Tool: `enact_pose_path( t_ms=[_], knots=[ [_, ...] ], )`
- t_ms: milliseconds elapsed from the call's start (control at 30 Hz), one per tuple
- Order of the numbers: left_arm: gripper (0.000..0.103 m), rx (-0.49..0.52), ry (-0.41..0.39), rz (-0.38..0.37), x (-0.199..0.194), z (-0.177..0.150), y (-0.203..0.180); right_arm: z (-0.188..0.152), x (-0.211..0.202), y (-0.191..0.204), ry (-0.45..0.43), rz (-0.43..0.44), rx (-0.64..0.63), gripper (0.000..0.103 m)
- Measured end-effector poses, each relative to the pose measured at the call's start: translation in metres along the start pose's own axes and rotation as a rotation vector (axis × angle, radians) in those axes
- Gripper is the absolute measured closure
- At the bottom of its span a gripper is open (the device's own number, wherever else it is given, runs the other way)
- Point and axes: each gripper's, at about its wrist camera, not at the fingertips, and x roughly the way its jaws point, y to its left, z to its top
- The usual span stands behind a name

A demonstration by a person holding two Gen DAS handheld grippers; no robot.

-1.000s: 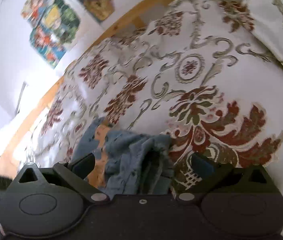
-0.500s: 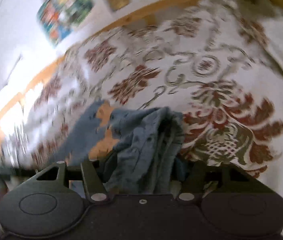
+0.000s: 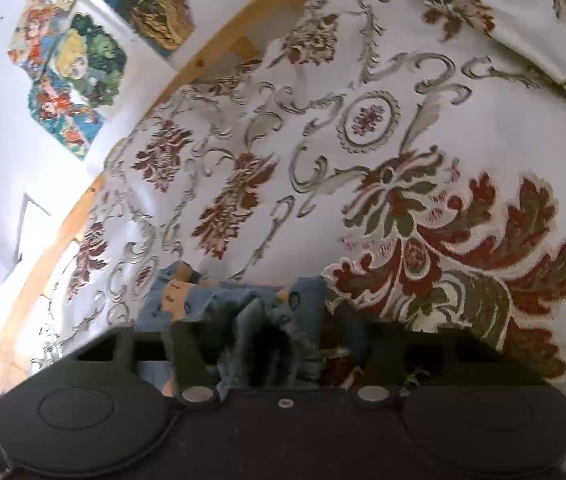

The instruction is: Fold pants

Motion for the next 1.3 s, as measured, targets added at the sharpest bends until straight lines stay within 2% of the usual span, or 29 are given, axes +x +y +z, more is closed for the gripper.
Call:
enact_pose_path(
  t_ms=[33, 133, 300, 500, 667, 900, 1167, 1300],
  knots=[
    [0.074, 0.008, -0.002, 0.004, -0.001, 0.0, -0.001, -0.003, 0.001, 0.0, -0.003, -0.005, 0.01, 0.067],
    [0.08, 0.021, -0.003, 0.005, -0.002, -0.001, -0.003, -0.013, 0.0, 0.004, -0.042, -0.031, 0.003, 0.073],
    [0.085, 0.059, -0.01, 0.019, -0.005, -0.002, -0.009, -0.021, -0.006, 0.026, -0.091, -0.099, -0.132, 0.077],
    [0.085, 0.064, -0.011, 0.024, -0.004, -0.002, -0.009, -0.031, -0.01, 0.043, -0.128, -0.155, -0.27, 0.079],
    [0.087, 0.065, -0.017, 0.021, -0.005, -0.002, -0.01, -0.032, -0.011, 0.049, -0.145, -0.163, -0.33, 0.08],
    [0.088, 0.086, -0.034, 0.02, -0.008, 0.0, -0.013, -0.035, -0.015, 0.072, -0.166, -0.19, -0.504, 0.082],
    [0.089, 0.142, -0.089, 0.013, -0.019, 0.003, -0.031, -0.03, -0.019, 0.098, -0.197, -0.193, -0.649, 0.083],
    [0.089, 0.217, -0.15, 0.034, -0.022, 0.008, -0.045, -0.015, -0.019, 0.107, -0.213, -0.172, -0.688, 0.083]
  ],
)
